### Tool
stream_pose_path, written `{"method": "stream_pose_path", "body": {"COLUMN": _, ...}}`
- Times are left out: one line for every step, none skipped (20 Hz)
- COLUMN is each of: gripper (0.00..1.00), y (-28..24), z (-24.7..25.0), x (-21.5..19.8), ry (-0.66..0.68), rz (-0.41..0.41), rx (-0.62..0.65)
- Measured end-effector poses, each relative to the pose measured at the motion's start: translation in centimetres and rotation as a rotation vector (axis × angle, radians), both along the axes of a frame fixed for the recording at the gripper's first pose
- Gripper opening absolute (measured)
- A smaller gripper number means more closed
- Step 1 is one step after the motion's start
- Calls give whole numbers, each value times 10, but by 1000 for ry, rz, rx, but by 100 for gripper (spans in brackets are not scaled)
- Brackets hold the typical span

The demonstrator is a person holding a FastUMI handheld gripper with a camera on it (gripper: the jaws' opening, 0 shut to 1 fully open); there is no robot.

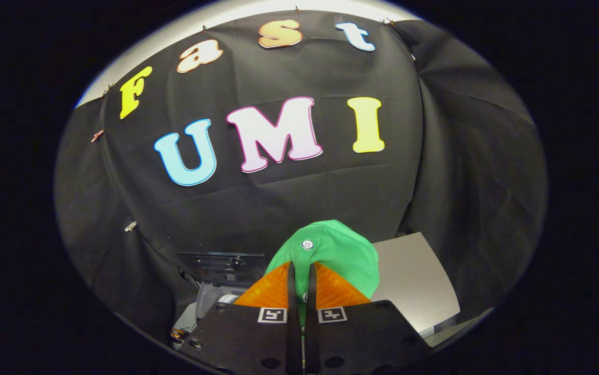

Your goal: Put the clothes into the washing machine and then close the washing machine lid.

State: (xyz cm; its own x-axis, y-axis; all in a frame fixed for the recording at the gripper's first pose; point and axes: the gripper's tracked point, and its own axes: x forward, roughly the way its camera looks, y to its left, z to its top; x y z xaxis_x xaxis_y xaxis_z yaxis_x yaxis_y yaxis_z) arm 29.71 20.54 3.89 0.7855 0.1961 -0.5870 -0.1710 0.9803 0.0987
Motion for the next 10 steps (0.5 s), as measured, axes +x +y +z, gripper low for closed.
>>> {"method": "stream_pose_path", "body": {"gripper": 7, "y": 18, "z": -2, "x": -3, "ry": 0, "rz": 16, "rx": 3}}
{"method": "stream_pose_path", "body": {"gripper": 7, "y": 38, "z": -5, "x": -6, "ry": 3, "rz": 33, "rx": 5}}
{"method": "stream_pose_path", "body": {"gripper": 7, "y": 57, "z": -9, "x": -9, "ry": 9, "rz": 54, "rx": 6}}
{"method": "stream_pose_path", "body": {"gripper": 7, "y": 80, "z": -14, "x": -14, "ry": 15, "rz": 77, "rx": 10}}
{"method": "stream_pose_path", "body": {"gripper": 7, "y": 102, "z": -20, "x": -18, "ry": 22, "rz": 99, "rx": 17}}
{"method": "stream_pose_path", "body": {"gripper": 7, "y": 125, "z": -26, "x": -23, "ry": 30, "rz": 120, "rx": 27}}
{"method": "stream_pose_path", "body": {"gripper": 7, "y": 147, "z": -32, "x": -27, "ry": 40, "rz": 141, "rx": 36}}
{"method": "stream_pose_path", "body": {"gripper": 7, "y": 167, "z": -40, "x": -31, "ry": 52, "rz": 159, "rx": 43}}
{"method": "stream_pose_path", "body": {"gripper": 7, "y": 185, "z": -51, "x": -34, "ry": 58, "rz": 175, "rx": 51}}
{"method": "stream_pose_path", "body": {"gripper": 7, "y": 203, "z": -61, "x": -37, "ry": 66, "rz": 184, "rx": 62}}
